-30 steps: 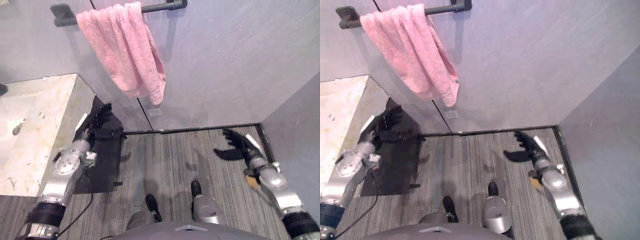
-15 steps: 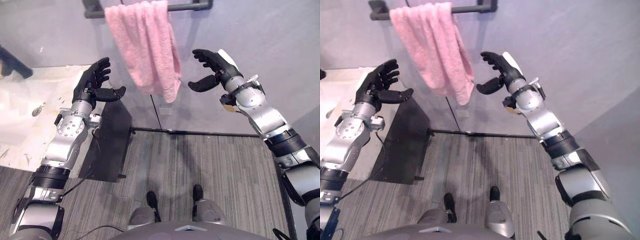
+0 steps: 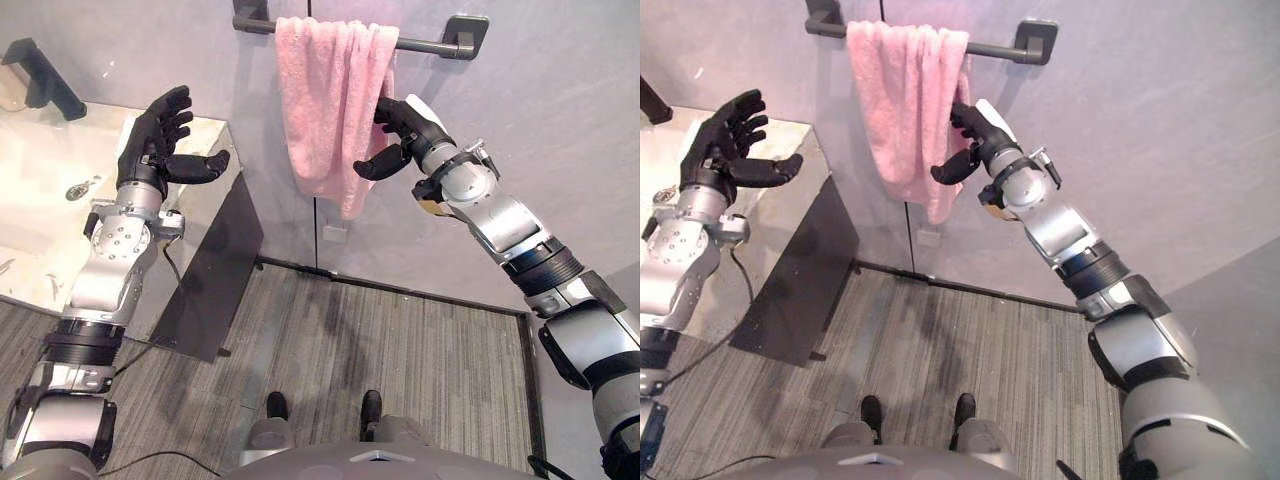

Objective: Organize the bathroom.

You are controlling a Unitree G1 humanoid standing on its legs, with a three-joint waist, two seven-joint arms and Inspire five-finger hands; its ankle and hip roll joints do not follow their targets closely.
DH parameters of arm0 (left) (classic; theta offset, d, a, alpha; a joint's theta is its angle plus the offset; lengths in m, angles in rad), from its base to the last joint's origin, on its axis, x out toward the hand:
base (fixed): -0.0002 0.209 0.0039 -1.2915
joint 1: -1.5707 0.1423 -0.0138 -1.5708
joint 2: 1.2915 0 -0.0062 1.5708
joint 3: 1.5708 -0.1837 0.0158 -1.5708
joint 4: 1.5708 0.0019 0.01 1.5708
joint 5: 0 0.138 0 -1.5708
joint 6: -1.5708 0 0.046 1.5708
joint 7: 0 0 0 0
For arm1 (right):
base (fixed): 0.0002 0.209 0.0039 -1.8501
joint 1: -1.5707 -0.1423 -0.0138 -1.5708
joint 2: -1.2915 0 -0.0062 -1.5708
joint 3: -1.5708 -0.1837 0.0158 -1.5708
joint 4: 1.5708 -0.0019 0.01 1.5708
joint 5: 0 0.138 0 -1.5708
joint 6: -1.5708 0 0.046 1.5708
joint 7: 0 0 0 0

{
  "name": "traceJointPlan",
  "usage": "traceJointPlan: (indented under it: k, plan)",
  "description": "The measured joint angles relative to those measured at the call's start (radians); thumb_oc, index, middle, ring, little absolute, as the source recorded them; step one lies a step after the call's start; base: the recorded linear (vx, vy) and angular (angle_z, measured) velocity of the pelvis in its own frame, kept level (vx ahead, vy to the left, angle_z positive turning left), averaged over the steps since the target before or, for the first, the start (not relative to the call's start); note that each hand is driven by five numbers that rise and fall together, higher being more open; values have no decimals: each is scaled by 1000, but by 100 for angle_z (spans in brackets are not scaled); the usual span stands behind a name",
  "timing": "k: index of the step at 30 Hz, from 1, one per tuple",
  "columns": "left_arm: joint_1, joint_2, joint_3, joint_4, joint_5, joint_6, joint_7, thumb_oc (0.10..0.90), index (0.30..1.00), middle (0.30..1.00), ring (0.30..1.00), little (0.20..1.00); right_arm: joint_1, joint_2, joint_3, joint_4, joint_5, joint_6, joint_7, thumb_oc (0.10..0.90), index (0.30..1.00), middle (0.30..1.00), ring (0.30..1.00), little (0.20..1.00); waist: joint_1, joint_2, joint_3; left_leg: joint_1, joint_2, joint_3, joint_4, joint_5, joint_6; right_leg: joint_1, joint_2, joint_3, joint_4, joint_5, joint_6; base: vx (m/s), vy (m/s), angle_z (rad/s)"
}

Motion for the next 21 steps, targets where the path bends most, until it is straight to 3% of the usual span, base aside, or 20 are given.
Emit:
traceJointPlan:
  k: [5, 9, 16, 21]
  plan:
    - [-38, 56, -58, 39, -60, -6, -221, 800, 900, 900, 900, 900, -3, 1, 0, 78, -2, 0, 0, 800, 900, 900, 900, 900, -21, 10, -1, 9, -8, 2, -11, 3, 1, 12, -5, -1, -18, 8, 3, 22, 57, 0]
    - [-72, 56, -103, 99, -90, -5, -299, 800, 900, 900, 900, 900, -4, 1, 0, 91, -2, 0, 2, 800, 900, 900, 900, 900, -40, 32, 1, 12, -13, 4, -21, 6, 5, 16, -8, 2, -35, 17, 7, 42, 47, -3]
    - [-137, 55, -144, 272, -88, -12, -341, 800, 900, 900, 900, 900, -29, 0, 23, 120, -2, 0, 24, 800, 900, 900, 900, 900, -78, 65, 4, 40, -13, 14, -29, 5, 4, 56, -3, 2, -73, 30, 7, 27, 19, -2]
    - [-181, 56, -152, 410, -76, -68, -302, 800, 900, 900, 900, 900, -32, -18, 29, 119, -6, 0, 45, 800, 900, 900, 900, 900, -100, 75, 5, 38, -11, 20, -29, 5, 3, 51, -2, 8, -73, 30, 7, 5, 3, -2]
